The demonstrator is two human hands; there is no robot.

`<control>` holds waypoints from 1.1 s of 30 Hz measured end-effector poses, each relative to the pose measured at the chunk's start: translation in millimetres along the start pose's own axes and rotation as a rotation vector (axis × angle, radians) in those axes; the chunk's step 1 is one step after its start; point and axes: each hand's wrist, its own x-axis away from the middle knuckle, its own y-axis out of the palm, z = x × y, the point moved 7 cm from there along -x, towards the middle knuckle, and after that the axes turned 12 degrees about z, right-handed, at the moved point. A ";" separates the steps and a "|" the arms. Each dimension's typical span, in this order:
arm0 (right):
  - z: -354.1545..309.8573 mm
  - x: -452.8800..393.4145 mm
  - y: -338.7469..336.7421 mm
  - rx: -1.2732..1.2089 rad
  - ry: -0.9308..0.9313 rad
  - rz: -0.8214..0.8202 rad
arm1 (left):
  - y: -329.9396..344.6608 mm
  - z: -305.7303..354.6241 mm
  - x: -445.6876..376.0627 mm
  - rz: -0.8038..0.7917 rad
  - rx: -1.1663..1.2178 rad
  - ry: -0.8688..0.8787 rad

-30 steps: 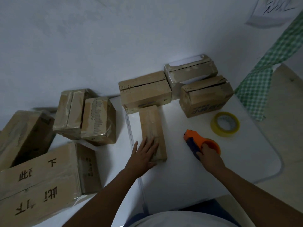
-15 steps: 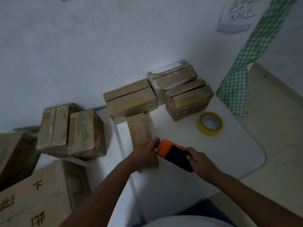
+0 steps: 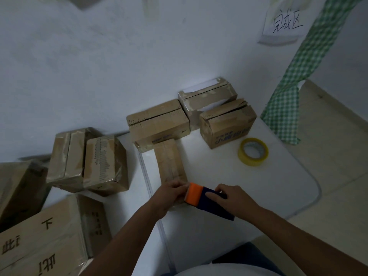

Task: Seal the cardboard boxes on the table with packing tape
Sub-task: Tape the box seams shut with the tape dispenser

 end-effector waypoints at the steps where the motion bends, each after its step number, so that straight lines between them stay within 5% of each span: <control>1: -0.8 -1.2 1.4 0.036 -0.005 0.009 | -0.2 -1.1 2.1 0.019 -0.006 0.009; 10: -14.4 -4.1 -7.2 0.166 -0.163 0.039 | -6.1 -12.4 21.8 0.206 0.003 0.057; 16: 4.2 -11.6 -15.1 0.389 -0.222 -0.040 | -73.6 -47.5 24.2 0.501 0.208 -0.010; 33: -3.1 -51.0 0.3 0.579 -0.268 -0.089 | -65.0 -96.3 25.3 0.733 0.358 -0.108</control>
